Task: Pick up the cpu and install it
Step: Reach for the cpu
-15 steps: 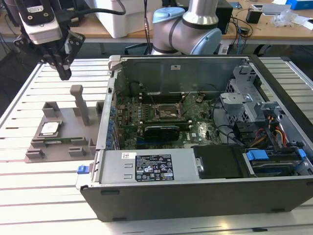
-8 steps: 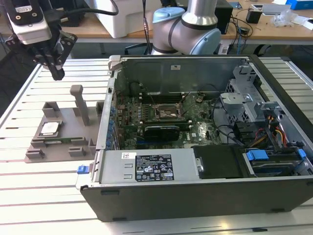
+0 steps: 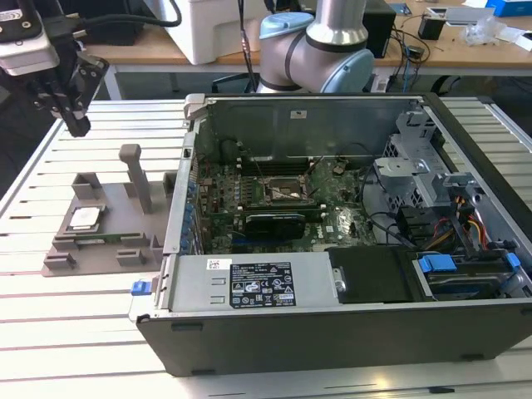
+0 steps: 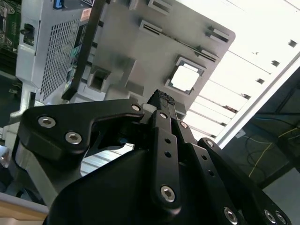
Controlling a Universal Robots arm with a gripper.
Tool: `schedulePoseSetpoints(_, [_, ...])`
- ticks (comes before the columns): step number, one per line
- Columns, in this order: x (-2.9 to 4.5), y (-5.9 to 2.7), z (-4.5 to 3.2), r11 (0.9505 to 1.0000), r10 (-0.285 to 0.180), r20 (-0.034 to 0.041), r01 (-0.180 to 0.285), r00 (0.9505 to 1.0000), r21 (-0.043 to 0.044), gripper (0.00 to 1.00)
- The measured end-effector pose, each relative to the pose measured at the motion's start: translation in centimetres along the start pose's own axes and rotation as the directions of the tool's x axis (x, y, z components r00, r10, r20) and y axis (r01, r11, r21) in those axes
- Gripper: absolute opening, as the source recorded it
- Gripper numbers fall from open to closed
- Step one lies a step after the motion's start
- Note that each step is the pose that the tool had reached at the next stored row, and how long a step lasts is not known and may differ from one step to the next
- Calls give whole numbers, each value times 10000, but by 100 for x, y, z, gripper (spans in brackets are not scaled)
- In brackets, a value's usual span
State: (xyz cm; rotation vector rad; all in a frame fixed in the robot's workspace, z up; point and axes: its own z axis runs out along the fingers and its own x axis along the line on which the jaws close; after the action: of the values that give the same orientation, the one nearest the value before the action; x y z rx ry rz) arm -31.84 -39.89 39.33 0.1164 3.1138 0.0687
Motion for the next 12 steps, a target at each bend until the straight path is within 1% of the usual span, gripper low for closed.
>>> schedulePoseSetpoints(1, [56, -4, -1, 10000, 1, 1, -1, 10000, -1, 11])
schedulePoseSetpoints(3, [113, -8, -2, 10000, 2, 1, -2, 10000, -1, 11])
schedulePoseSetpoints(4, [165, -12, -3, 10000, 1, 1, -1, 10000, -1, 11])
schedulePoseSetpoints(5, [247, -18, -4, 10000, 0, 1, 0, 10000, 0, 11])
schedulePoseSetpoints(6, [305, -23, -5, 10000, 0, 1, 0, 10000, -1, 11])
schedulePoseSetpoints(8, [404, -30, -8, 10000, 2, 0, -2, 10000, 0, 11])
schedulePoseSetpoints(12, [521, -39, -10, 10000, 0, 0, 0, 10000, -1, 11])
